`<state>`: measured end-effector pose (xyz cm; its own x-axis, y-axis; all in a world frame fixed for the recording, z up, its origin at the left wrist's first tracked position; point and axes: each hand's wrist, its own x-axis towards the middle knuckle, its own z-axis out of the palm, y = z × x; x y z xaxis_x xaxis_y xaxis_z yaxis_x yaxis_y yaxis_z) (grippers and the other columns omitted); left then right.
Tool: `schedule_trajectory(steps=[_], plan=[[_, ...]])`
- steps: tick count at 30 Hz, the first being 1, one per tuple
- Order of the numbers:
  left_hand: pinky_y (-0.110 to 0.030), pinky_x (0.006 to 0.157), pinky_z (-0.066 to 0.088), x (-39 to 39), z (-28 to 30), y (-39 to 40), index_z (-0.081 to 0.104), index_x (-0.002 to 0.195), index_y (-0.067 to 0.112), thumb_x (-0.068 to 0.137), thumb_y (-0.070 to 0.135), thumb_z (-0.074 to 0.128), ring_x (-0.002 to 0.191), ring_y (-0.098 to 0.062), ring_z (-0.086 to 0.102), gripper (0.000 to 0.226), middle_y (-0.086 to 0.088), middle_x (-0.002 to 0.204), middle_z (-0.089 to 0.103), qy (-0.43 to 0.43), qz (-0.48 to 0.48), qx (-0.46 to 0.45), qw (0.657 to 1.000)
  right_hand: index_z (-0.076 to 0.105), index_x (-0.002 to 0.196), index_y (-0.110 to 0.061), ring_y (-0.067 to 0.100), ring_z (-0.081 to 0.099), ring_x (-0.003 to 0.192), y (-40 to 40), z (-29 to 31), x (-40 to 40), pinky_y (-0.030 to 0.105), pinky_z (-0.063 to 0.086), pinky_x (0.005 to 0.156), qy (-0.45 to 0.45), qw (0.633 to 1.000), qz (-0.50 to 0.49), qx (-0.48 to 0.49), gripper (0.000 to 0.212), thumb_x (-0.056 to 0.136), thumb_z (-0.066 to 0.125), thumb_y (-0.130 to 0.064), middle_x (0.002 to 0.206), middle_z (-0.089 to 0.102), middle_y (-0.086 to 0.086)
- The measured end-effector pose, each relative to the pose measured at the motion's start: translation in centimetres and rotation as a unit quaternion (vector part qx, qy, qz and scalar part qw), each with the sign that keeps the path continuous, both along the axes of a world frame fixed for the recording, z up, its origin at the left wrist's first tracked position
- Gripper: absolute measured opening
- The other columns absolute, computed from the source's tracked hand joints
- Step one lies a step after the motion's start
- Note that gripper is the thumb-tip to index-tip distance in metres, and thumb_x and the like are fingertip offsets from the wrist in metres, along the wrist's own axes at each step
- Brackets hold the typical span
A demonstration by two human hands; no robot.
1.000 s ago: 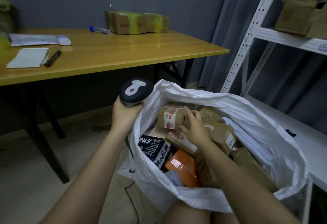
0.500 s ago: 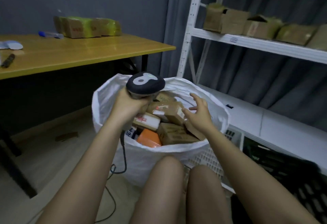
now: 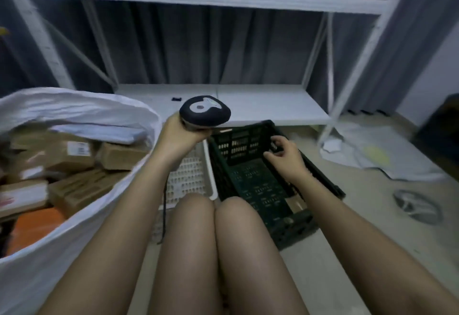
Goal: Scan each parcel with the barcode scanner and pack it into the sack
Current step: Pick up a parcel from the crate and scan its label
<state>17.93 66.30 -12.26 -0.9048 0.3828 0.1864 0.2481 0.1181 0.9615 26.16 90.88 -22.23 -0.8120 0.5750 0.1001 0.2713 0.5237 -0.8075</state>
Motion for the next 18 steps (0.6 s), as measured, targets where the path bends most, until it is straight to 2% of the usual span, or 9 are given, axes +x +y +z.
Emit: schedule_trajectory(steps=[3,5,8,11,14,16,18], plan=[[-0.026,0.081,0.053,-3.0,-3.1,4.9,0.061,0.115,0.021,0.075,-0.003,0.074,0.097,-0.007,0.063,0.048,0.008,0.103,0.067,-0.033,-0.062,-0.025,0.997,0.050,0.135,-0.019,0.022,0.061,0.100,4.4,-4.3,0.9,0.041,0.053,0.089,-0.071,0.996,-0.052,-0.015,0.050,0.089,0.069,-0.024,0.136,0.047,0.011],[-0.031,0.089,0.052,-5.2,-5.6,8.1,0.061,0.118,0.021,0.076,-0.005,0.074,0.101,-0.008,0.062,0.051,0.007,0.108,0.067,-0.064,-0.106,-0.044,0.991,0.049,0.136,-0.015,0.026,0.060,0.104,6.9,-7.5,0.6,0.040,0.052,0.092,-0.127,0.989,-0.068,-0.022,0.051,0.089,0.069,-0.023,0.136,0.048,0.014],[-0.025,0.090,0.051,-8.3,-9.7,12.6,0.060,0.123,0.016,0.074,-0.004,0.076,0.101,-0.004,0.062,0.055,0.009,0.108,0.066,-0.105,-0.145,-0.060,0.982,0.050,0.136,-0.008,0.029,0.056,0.116,10.2,-12.6,-0.5,0.034,0.046,0.093,-0.217,0.973,-0.079,-0.025,0.051,0.089,0.069,-0.020,0.138,0.050,0.016],[-0.010,0.079,0.047,-11.4,-13.5,16.5,0.060,0.120,0.019,0.076,-0.003,0.075,0.097,0.000,0.060,0.052,0.014,0.101,0.063,-0.128,-0.183,-0.094,0.970,0.051,0.134,-0.007,0.031,0.055,0.116,13.4,-17.5,-2.2,0.034,0.046,0.091,-0.306,0.947,-0.095,-0.013,0.046,0.091,0.064,-0.019,0.136,0.049,0.016],[-0.022,0.089,0.045,-14.2,-16.7,19.6,0.058,0.121,0.022,0.078,0.001,0.075,0.101,-0.003,0.058,0.051,0.010,0.109,0.063,-0.146,-0.215,-0.117,0.959,0.047,0.136,-0.011,0.035,0.048,0.120,16.2,-22.3,-3.7,0.037,0.042,0.095,-0.395,0.914,-0.094,0.006,0.046,0.094,0.055,-0.026,0.137,0.043,0.017],[-0.024,0.091,0.046,-15.7,-18.5,21.1,0.055,0.129,0.019,0.080,0.005,0.075,0.105,-0.006,0.057,0.055,0.007,0.117,0.061,-0.152,-0.231,-0.135,0.952,0.038,0.144,-0.012,0.038,0.039,0.129,17.8,-25.6,-4.2,0.039,0.037,0.103,-0.437,0.895,-0.092,0.013,0.058,0.094,0.057,-0.033,0.144,0.036,0.019],[-0.019,0.083,0.051,-16.7,-20.4,22.3,0.057,0.127,0.019,0.081,0.007,0.074,0.097,-0.002,0.060,0.050,0.005,0.115,0.063,-0.166,-0.238,-0.138,0.947,0.020,0.152,-0.013,0.040,0.026,0.138,19.0,-28.5,-4.6,0.043,0.028,0.112,-0.483,0.871,-0.087,0.005,0.077,0.092,0.059,-0.042,0.152,0.024,0.020]])
